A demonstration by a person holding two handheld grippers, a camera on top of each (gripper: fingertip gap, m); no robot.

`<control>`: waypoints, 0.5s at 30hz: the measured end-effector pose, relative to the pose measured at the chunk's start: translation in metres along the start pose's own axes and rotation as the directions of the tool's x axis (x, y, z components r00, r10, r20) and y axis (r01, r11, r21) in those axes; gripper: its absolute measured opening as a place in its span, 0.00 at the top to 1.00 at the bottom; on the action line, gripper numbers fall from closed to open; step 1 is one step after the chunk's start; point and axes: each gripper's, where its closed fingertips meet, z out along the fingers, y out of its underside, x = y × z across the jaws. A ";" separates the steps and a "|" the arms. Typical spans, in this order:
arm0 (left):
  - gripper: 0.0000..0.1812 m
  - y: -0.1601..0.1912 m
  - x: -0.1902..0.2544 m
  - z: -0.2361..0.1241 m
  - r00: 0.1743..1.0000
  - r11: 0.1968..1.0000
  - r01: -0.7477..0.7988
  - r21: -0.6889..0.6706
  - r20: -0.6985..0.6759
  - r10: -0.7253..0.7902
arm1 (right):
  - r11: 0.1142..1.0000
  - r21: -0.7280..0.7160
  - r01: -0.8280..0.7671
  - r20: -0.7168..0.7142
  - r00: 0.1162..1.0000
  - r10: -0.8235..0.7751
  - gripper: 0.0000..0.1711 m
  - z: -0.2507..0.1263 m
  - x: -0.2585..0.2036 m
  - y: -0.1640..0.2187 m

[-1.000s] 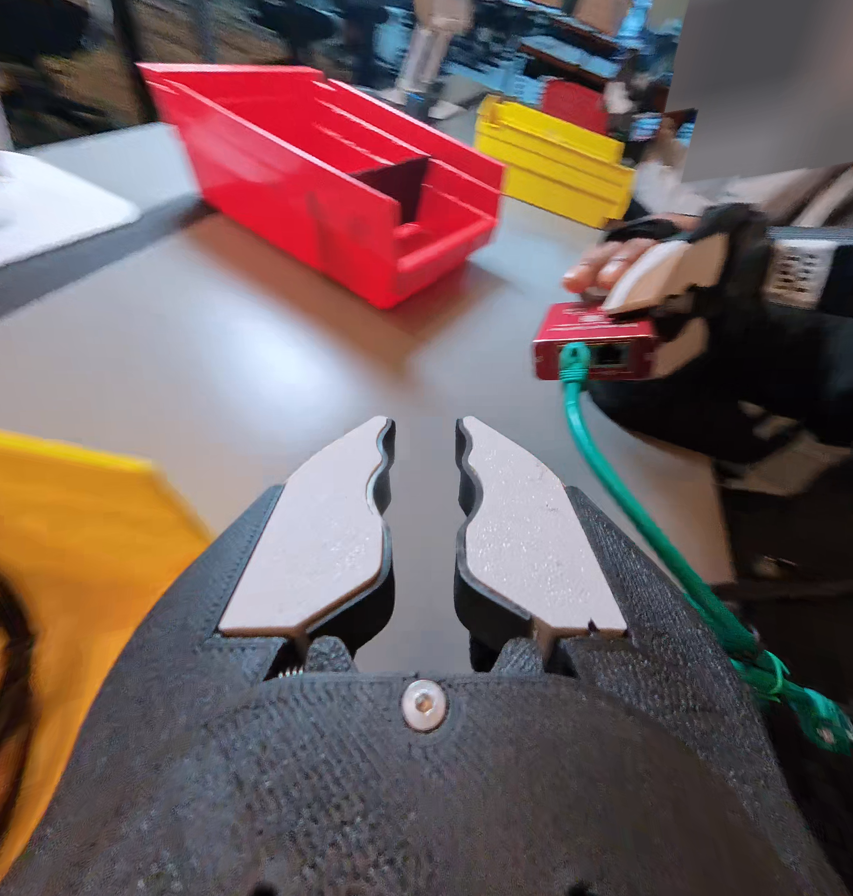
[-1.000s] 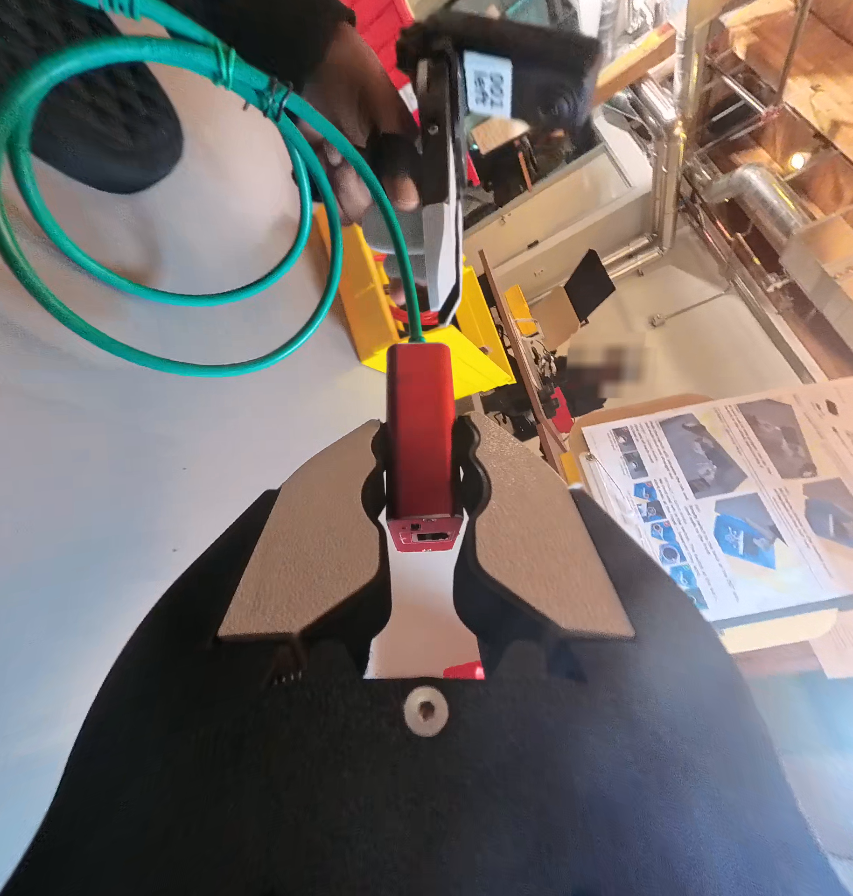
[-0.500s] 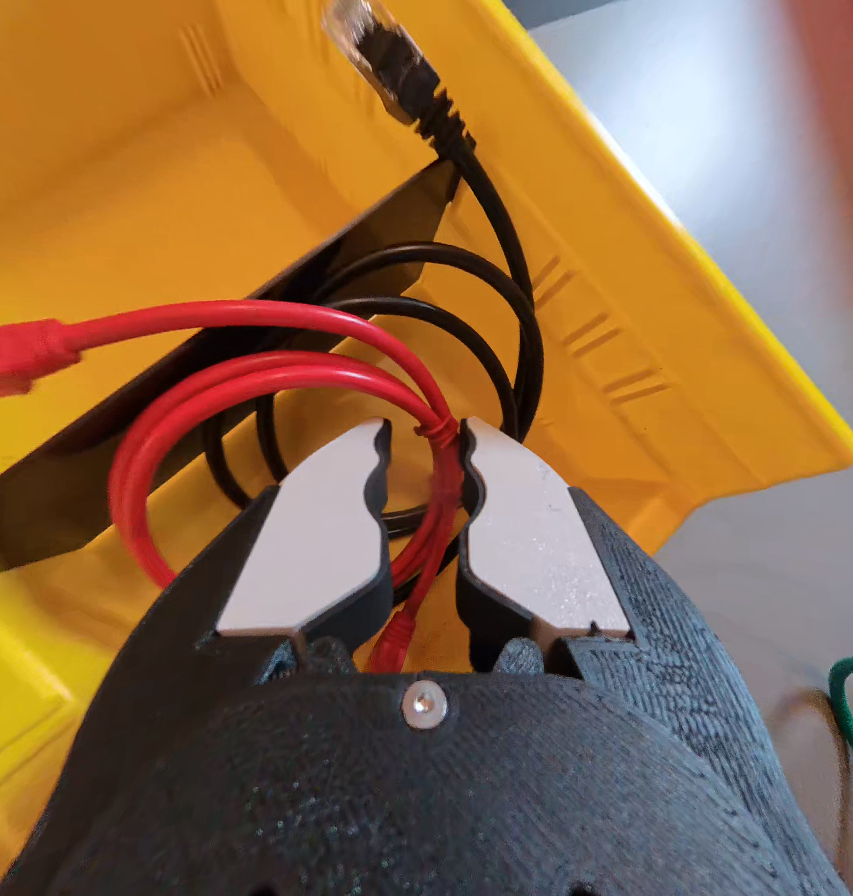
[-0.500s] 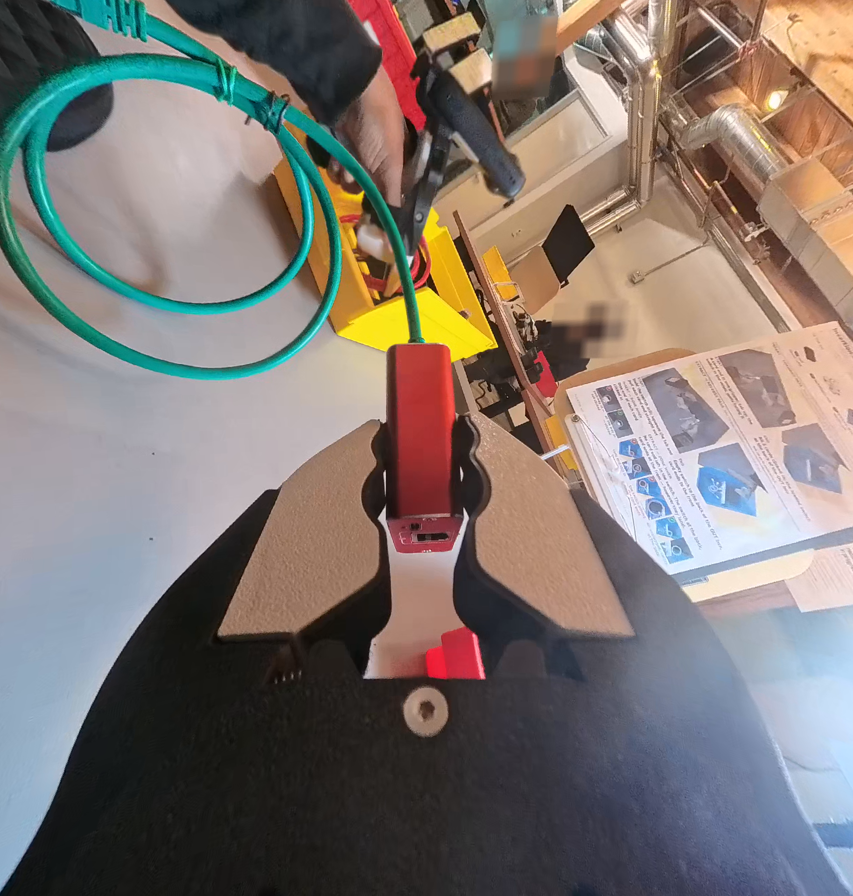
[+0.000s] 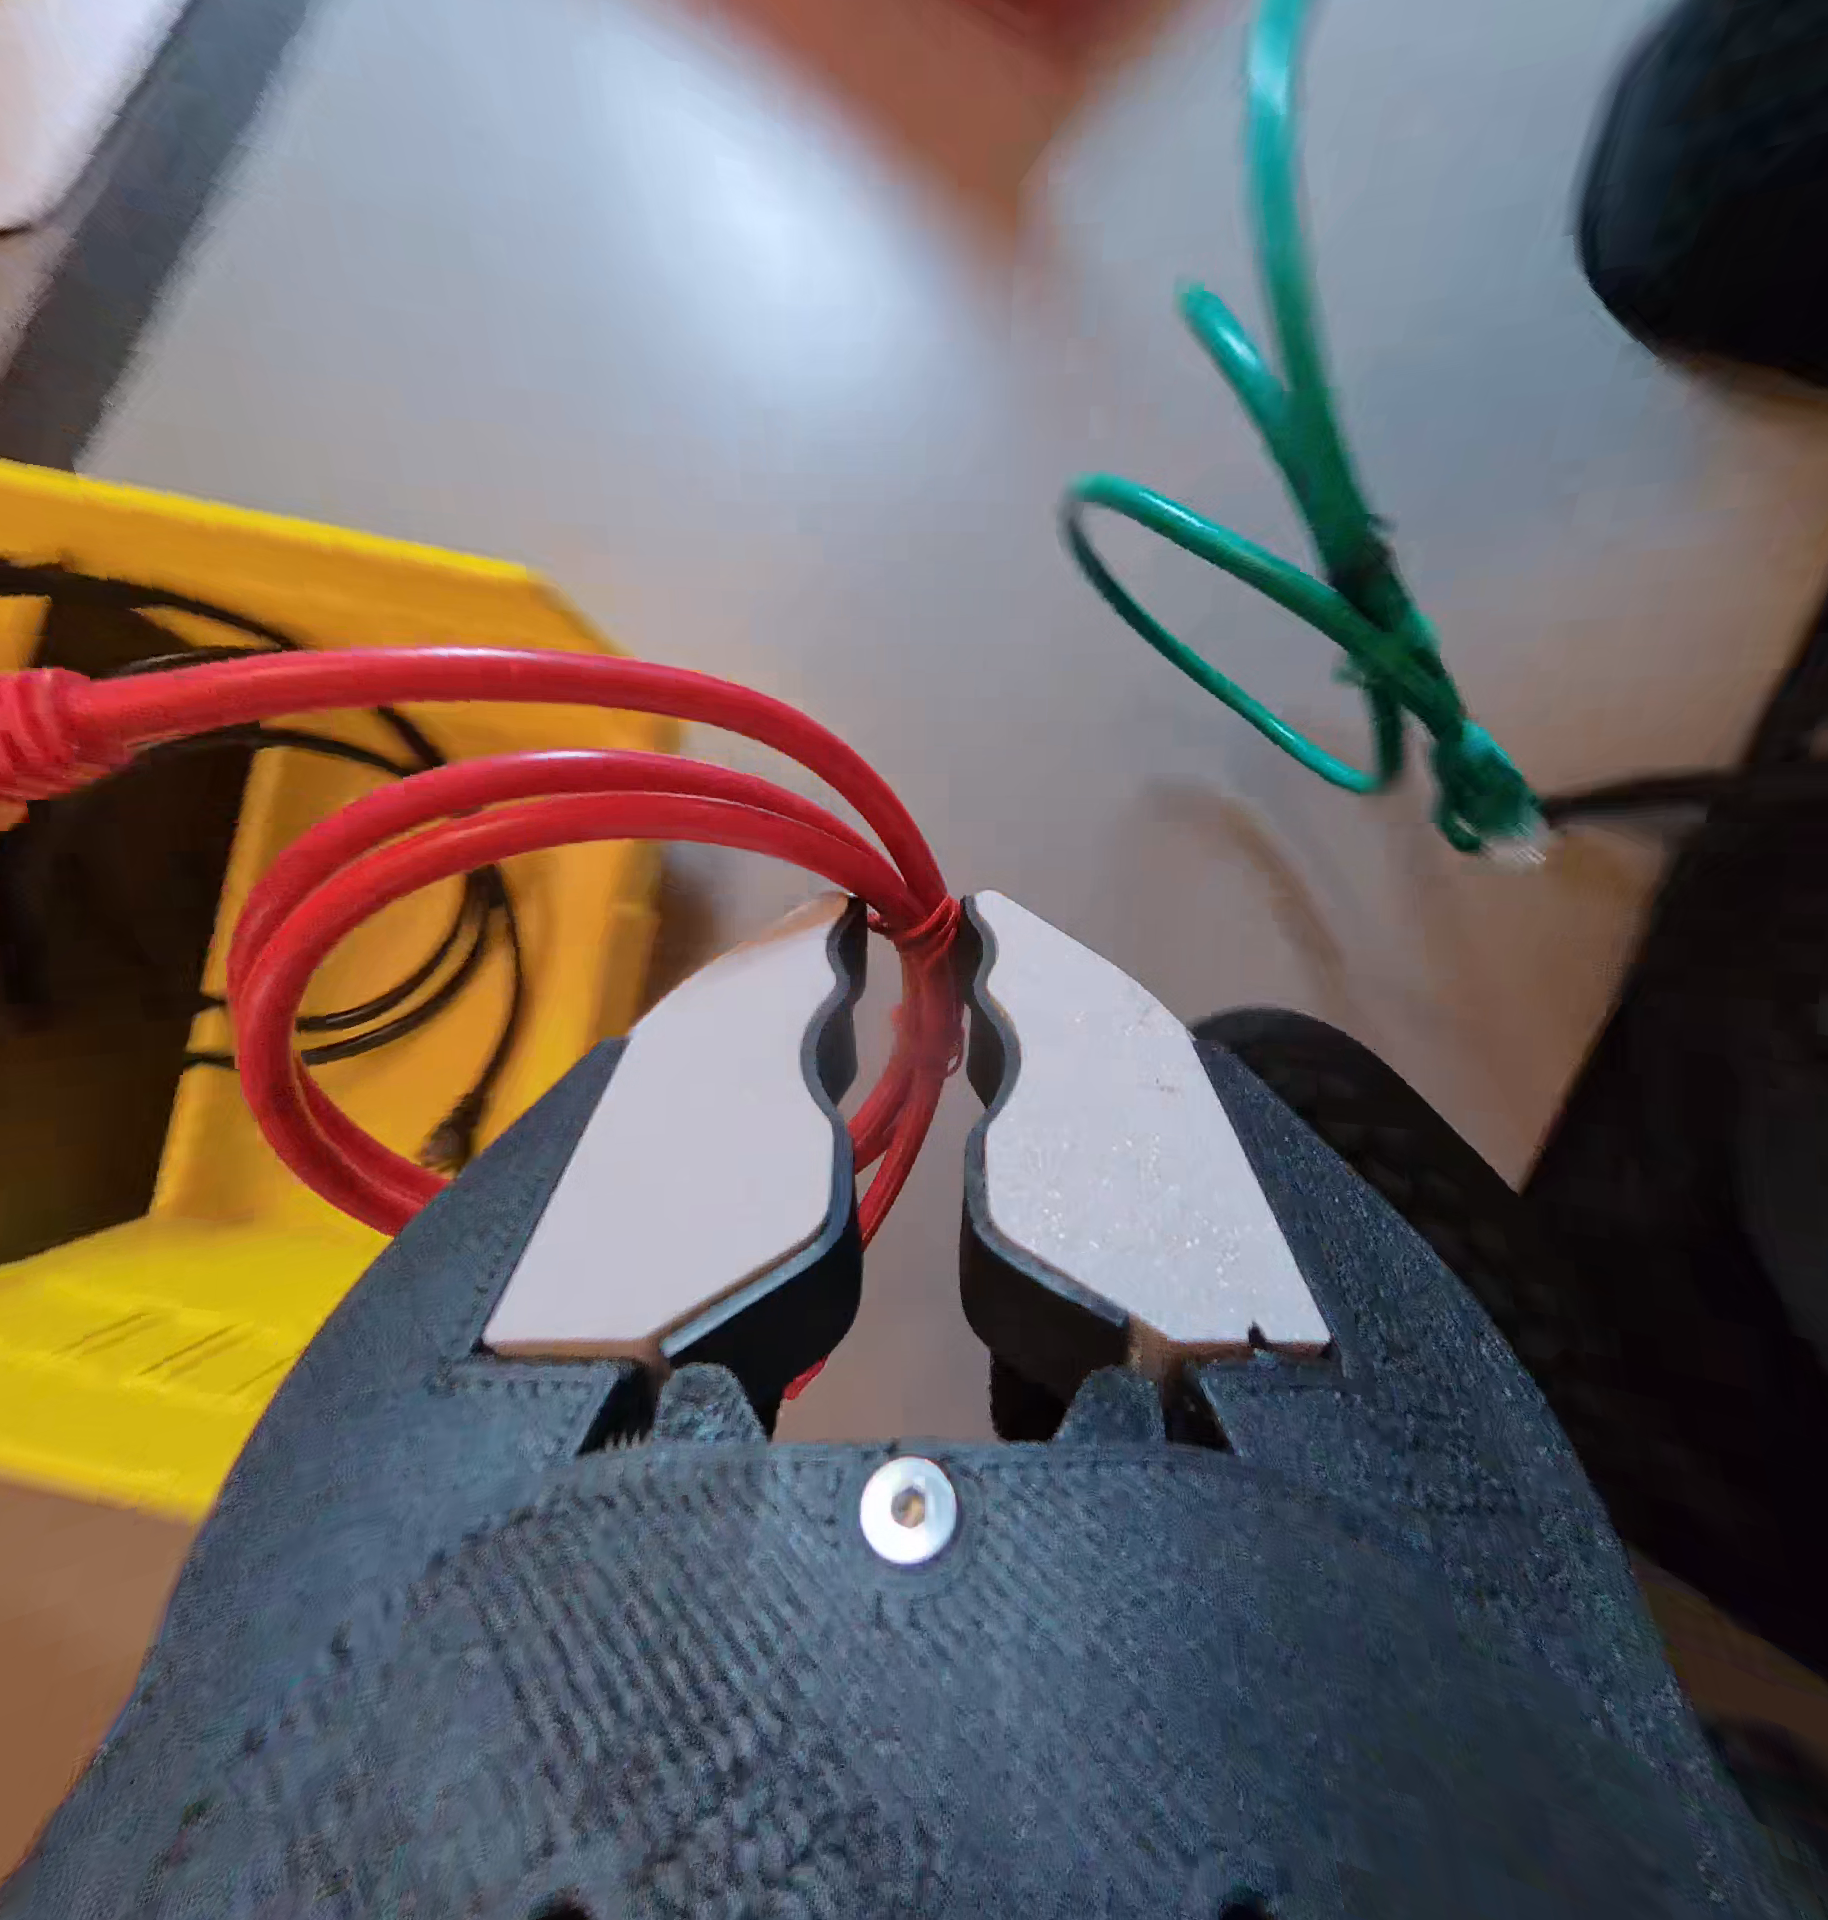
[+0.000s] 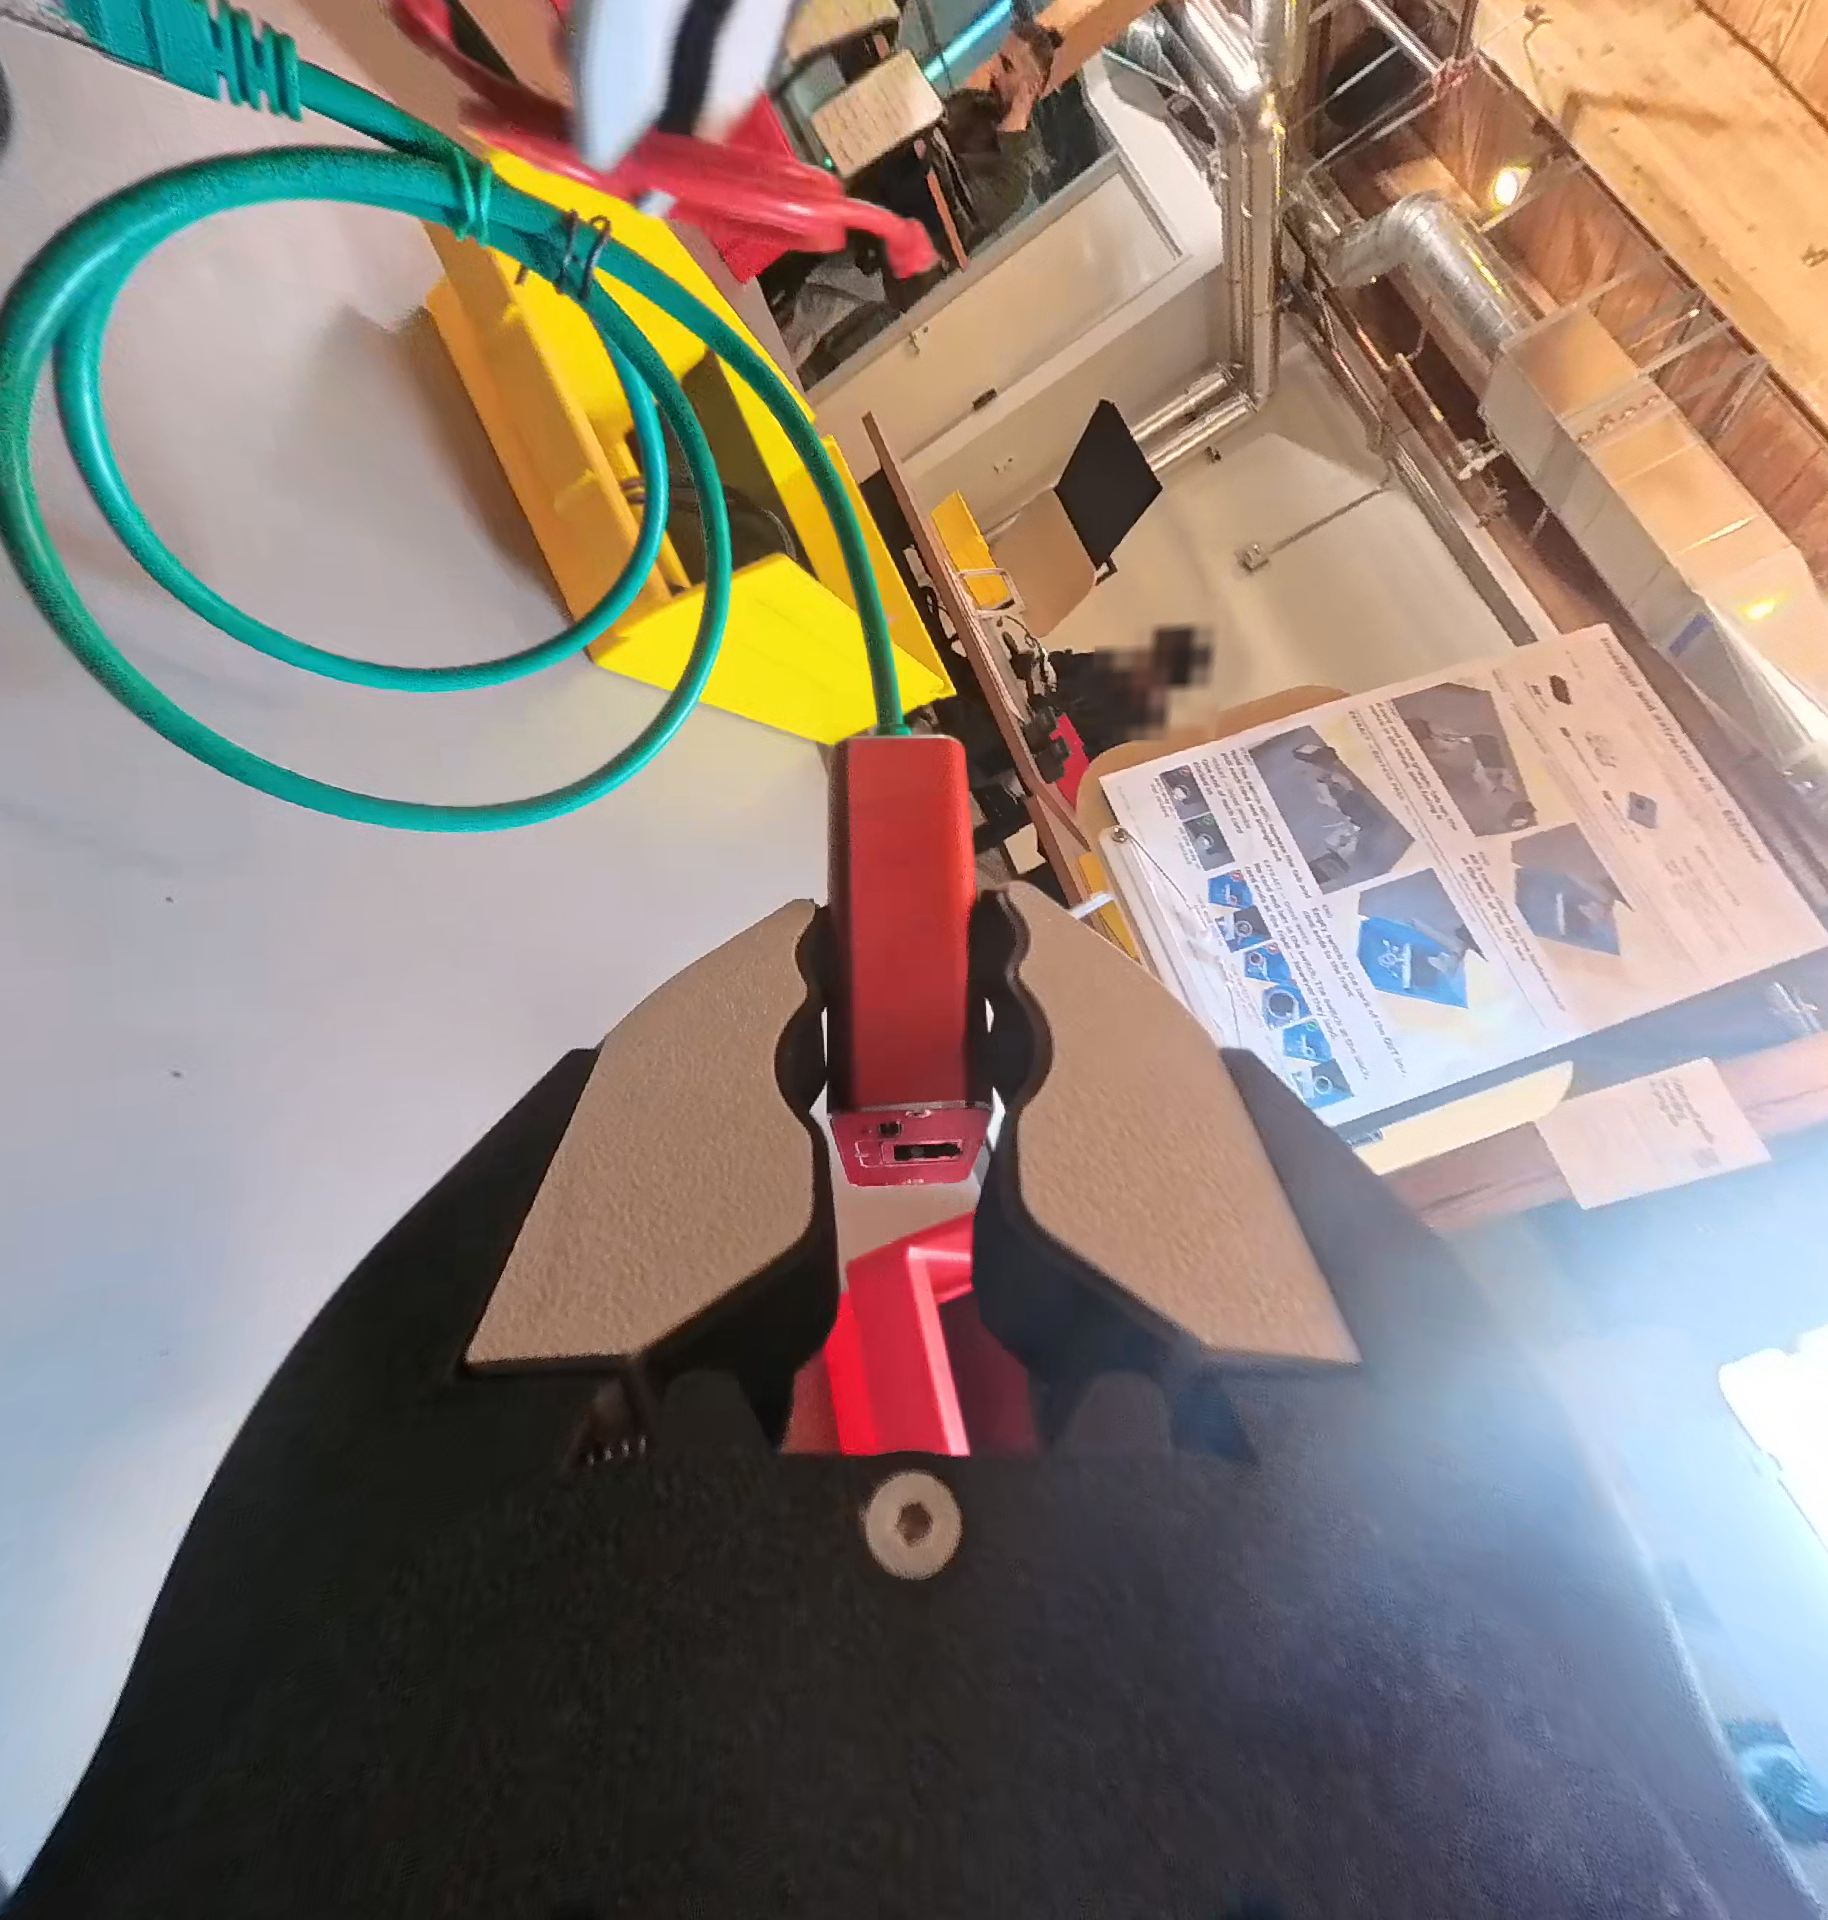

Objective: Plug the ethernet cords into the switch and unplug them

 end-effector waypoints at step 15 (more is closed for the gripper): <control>0.85 0.015 0.058 0.038 0.973 0.993 -0.059 0.103 -0.216 0.081 | 0.994 -0.107 -0.013 -0.019 1.000 0.011 0.84 -0.036 0.008 0.032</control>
